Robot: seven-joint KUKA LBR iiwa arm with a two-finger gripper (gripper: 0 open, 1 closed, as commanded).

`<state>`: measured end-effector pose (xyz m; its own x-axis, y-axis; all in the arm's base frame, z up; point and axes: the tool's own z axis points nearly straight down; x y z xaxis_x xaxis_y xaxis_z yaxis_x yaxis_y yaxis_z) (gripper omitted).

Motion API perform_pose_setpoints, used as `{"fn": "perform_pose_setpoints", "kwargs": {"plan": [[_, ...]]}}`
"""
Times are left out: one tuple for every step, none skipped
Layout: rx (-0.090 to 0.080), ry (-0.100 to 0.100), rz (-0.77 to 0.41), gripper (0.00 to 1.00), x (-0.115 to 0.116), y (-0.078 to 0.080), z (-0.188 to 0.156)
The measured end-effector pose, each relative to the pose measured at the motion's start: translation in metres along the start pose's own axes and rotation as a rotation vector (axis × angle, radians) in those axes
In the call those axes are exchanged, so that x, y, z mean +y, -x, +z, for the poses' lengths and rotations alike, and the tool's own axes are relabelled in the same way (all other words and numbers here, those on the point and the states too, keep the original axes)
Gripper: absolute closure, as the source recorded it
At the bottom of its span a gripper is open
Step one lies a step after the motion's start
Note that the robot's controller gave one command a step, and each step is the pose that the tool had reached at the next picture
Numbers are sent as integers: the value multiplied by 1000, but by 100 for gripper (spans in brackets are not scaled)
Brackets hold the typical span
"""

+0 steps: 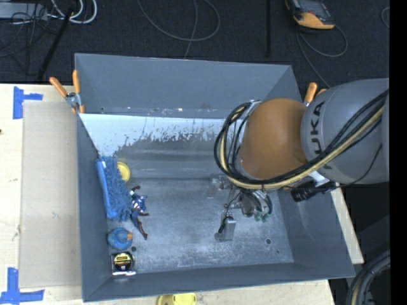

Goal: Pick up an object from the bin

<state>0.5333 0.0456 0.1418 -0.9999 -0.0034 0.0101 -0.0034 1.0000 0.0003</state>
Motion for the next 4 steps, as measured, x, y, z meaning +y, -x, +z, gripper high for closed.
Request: {"fn": "perform_pose_setpoints", "kwargs": {"plan": [[-8,0,1,0,0,2,-5],[-21,-2,-219,0,56,47,44],[-4,-2,-199,0,94,29,50],[-11,-2,-359,0,118,47,42]]}}
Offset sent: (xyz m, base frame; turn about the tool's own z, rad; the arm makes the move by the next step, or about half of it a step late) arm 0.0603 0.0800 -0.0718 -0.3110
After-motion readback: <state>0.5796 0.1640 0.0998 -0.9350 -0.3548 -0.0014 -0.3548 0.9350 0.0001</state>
